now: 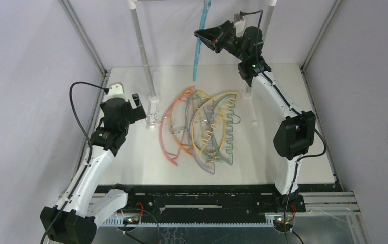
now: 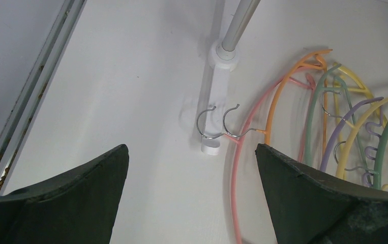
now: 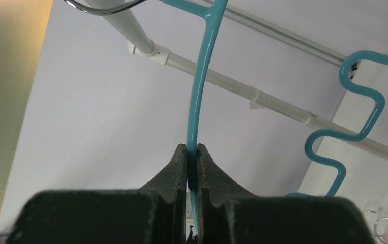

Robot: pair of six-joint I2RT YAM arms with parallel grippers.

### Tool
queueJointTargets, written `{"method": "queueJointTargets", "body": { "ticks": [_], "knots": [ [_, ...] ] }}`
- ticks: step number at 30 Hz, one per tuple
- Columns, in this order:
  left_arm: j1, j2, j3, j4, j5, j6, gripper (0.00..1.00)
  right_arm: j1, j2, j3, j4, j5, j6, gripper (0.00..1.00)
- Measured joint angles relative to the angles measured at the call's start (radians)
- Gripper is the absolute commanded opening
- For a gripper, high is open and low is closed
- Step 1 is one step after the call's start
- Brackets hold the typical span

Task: Organize the hangers

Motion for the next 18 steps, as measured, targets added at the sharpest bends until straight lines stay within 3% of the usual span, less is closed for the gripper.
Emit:
{"method": "queueJointTargets", "body": {
  "ticks": [5, 8, 13, 18],
  "knots": [
    [0.0, 0.013, 0.0, 0.0, 0.0, 0.0, 1.0, -0.003, -0.029, -0.037, -0.094, 0.022, -0.056, 0.61],
    [0.0, 0.024, 0.0, 0.001, 0.0, 0.0, 0.99, -0.009, -0.056, -0.088, -0.154, 0.043, -0.09, 0.69],
    [0.0, 0.045, 0.0, 0.002, 0.001, 0.0, 1.0, -0.023, -0.124, -0.188, -0.215, 0.066, -0.147, 0.91],
    [0.0, 0.055, 0.0, 0.009, 0.001, 0.0, 1.0, -0.04, -0.258, -0.315, -0.272, 0.096, -0.241, 0.94]
  ]
}}
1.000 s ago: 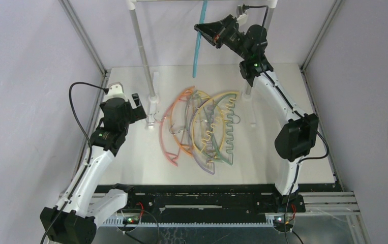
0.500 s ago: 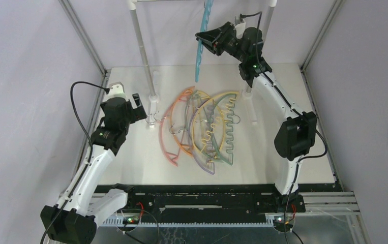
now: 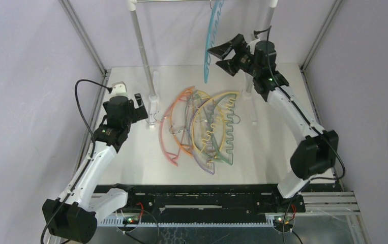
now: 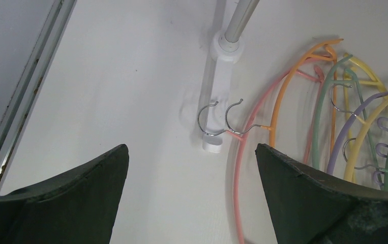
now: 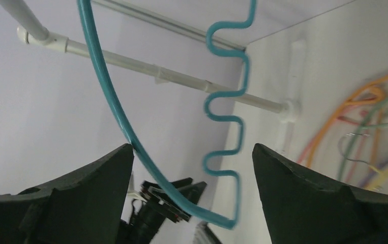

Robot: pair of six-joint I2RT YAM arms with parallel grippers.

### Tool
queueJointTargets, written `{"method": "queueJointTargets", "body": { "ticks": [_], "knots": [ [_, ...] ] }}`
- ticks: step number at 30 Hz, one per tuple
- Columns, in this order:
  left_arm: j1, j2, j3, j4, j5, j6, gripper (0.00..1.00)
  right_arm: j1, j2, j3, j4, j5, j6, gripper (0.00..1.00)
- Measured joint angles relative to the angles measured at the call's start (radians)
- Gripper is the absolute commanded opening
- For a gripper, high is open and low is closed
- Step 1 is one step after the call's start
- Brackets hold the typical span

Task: Organize the hangers

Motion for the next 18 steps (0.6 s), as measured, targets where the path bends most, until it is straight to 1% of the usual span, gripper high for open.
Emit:
{"method": "queueJointTargets", "body": {
  "ticks": [6, 8, 10, 12, 14, 18],
  "knots": [
    [0.0, 0.009, 0.0, 0.015, 0.001, 0.0, 1.0, -0.026, -0.228, -0.142, -0.095, 0.074, -0.186, 0.96],
    [0.0, 0.015, 0.0, 0.021, 0.003, 0.0, 1.0, -0.024, -0.293, -0.168, -0.13, 0.103, -0.26, 0.96],
    [0.0, 0.022, 0.0, 0.025, 0.004, -0.001, 1.0, -0.006, -0.344, -0.172, -0.201, 0.141, -0.36, 0.95],
    [0.0, 0.026, 0.0, 0.027, 0.007, -0.007, 0.99, 0.048, -0.377, -0.174, -0.284, 0.198, -0.483, 0.94],
    [0.0, 0.028, 0.0, 0.032, 0.011, -0.01, 1.0, 0.13, -0.397, -0.206, -0.348, 0.261, -0.591, 0.93],
    [0.0, 0.029, 0.0, 0.041, 0.018, -0.028, 1.0, 0.334, -0.422, -0.401, -0.437, 0.394, -0.778, 0.91]
  ]
}}
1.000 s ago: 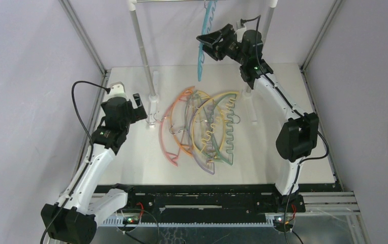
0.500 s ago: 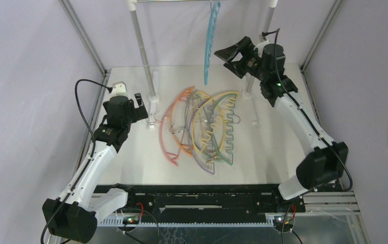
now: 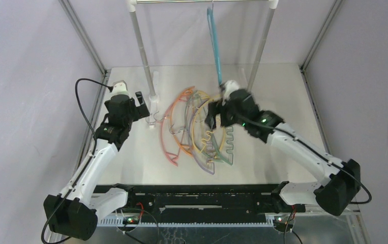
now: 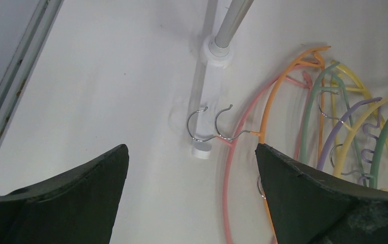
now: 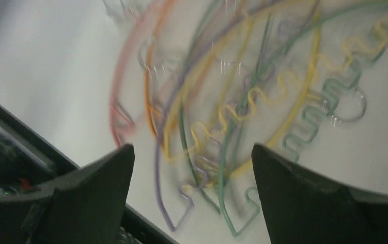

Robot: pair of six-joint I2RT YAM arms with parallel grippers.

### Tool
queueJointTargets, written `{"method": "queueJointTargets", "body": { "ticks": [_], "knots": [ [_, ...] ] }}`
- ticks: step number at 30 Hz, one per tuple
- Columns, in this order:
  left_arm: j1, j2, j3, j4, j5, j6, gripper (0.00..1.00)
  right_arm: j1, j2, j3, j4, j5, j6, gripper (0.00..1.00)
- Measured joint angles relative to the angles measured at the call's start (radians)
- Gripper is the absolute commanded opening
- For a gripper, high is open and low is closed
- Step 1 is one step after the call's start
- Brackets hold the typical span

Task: Organize the hangers

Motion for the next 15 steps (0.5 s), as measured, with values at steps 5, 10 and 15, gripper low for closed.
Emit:
{"method": "queueJointTargets", "body": {
  "ticks": [5, 10, 15],
  "knots": [
    [0.0, 0.019, 0.0, 0.01, 0.018, -0.034, 0.99, 0.132, 0.076, -0.147, -0.084, 0.05, -0.094, 0.86],
    [0.0, 0.026, 0.0, 0.012, 0.039, -0.06, 1.0, 0.16, 0.167, -0.152, -0.028, 0.057, -0.12, 0.83],
    [0.0, 0.016, -0.016, 0.01, 0.053, -0.062, 0.99, 0.177, 0.268, -0.126, 0.032, 0.048, -0.111, 0.79]
  ]
}}
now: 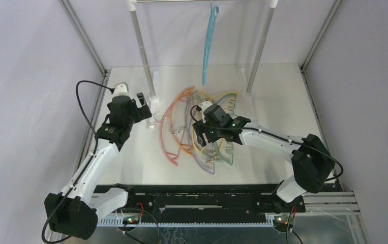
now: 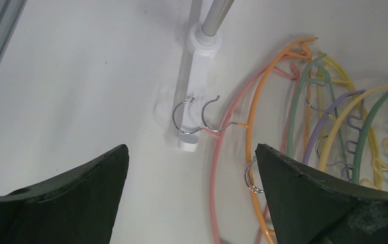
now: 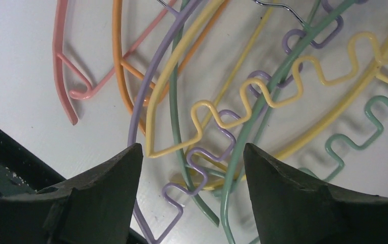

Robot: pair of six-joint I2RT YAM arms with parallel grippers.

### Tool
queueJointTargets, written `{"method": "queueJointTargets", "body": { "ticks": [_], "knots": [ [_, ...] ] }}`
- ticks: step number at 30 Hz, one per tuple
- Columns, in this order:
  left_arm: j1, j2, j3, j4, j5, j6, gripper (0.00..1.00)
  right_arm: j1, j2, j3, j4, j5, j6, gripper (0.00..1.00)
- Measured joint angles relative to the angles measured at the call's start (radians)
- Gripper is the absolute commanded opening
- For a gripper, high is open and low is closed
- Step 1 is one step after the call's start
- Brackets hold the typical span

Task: Organize the hangers

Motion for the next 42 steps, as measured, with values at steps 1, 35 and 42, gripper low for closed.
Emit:
{"method": "queueJointTargets", "body": {
  "ticks": [1, 35, 42],
  "knots": [
    [0.0, -0.006, -0.004, -0.002, 0.0, 0.0, 0.99, 0.002, 0.014, 0.004, 0.01, -0.001, 0.007, 0.79],
    [0.0, -0.13, -0.121, -0.032, -0.029, 0.064, 1.0, 0.032, 0.46, 0.388, -0.027, 0.138, 0.089, 0.51],
    [0.0, -0.13, -0.136, -0.034, -0.036, 0.065, 0.99, 0.037, 0.456, 0.393, -0.056, 0.172, 0.1, 0.51]
  ]
}}
